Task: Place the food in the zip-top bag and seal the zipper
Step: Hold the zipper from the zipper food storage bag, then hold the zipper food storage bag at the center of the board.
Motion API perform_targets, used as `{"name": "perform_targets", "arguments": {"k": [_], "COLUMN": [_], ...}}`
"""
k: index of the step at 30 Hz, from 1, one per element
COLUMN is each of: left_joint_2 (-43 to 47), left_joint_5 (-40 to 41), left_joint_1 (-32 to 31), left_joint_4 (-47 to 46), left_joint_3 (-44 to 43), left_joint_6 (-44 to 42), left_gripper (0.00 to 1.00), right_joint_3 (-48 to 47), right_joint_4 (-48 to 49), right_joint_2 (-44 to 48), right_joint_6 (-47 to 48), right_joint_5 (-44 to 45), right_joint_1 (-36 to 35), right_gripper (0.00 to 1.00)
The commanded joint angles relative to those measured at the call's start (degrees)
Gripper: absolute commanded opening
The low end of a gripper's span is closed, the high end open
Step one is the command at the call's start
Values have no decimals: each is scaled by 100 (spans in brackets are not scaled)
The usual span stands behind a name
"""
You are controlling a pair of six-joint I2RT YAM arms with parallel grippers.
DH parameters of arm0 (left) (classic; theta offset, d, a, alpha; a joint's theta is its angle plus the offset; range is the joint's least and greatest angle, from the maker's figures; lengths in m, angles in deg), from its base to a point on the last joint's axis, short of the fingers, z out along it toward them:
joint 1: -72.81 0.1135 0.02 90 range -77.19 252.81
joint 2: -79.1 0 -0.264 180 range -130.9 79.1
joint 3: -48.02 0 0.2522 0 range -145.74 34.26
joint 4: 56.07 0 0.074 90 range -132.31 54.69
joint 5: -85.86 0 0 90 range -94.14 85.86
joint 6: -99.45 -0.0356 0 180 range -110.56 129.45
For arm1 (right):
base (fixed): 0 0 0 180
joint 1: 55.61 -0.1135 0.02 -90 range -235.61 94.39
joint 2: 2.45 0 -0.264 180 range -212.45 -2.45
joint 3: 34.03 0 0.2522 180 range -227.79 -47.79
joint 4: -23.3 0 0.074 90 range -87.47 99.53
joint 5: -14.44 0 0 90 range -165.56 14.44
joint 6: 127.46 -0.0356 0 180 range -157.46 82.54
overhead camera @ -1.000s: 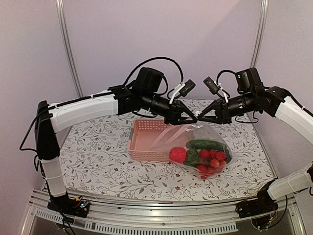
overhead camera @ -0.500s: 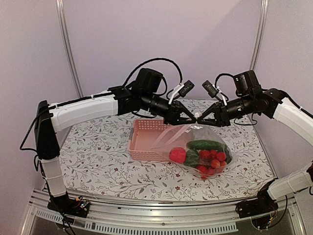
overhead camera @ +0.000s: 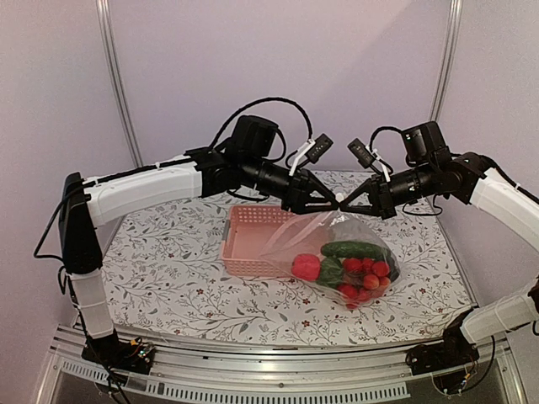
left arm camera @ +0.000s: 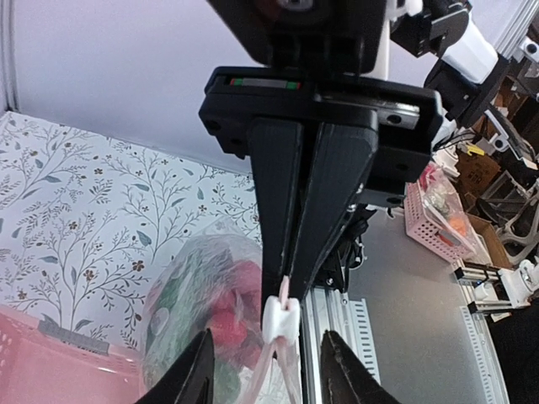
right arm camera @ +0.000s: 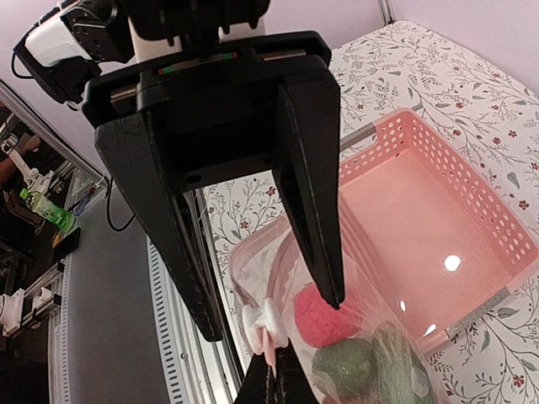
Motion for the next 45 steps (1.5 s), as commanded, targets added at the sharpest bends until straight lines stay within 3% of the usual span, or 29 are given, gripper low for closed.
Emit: {"name": "perform_targets", "arguments": {"k": [1,11,34,40,45], "left_joint_2": [156,23,-200,-273,-269], "left_joint_5": [-192,-292,-363,-356,-316], "left_joint_1": [83,105,112,112,110], "left_joint_4": [-266,-552,-655,-700,-689], "left_joint_3": [-14,-32,-39,-88,-94], "left_joint_6": [159,470,706,779,798], "left_gripper": [41,29,22,15,3], "right_joint_3": [-48,-112,-186,-191,-191], "right_joint_4": [16,-15,37,53,55], "right_joint_2": [-3,-16,-66,-103,-112], "right_joint_6": [50,59,44,35,33], "right_joint_5": [60,89,111,86,132], "right_joint_1": [-41,-40,-40,-40,-40], "right_gripper": [0,0,0,0,0]}}
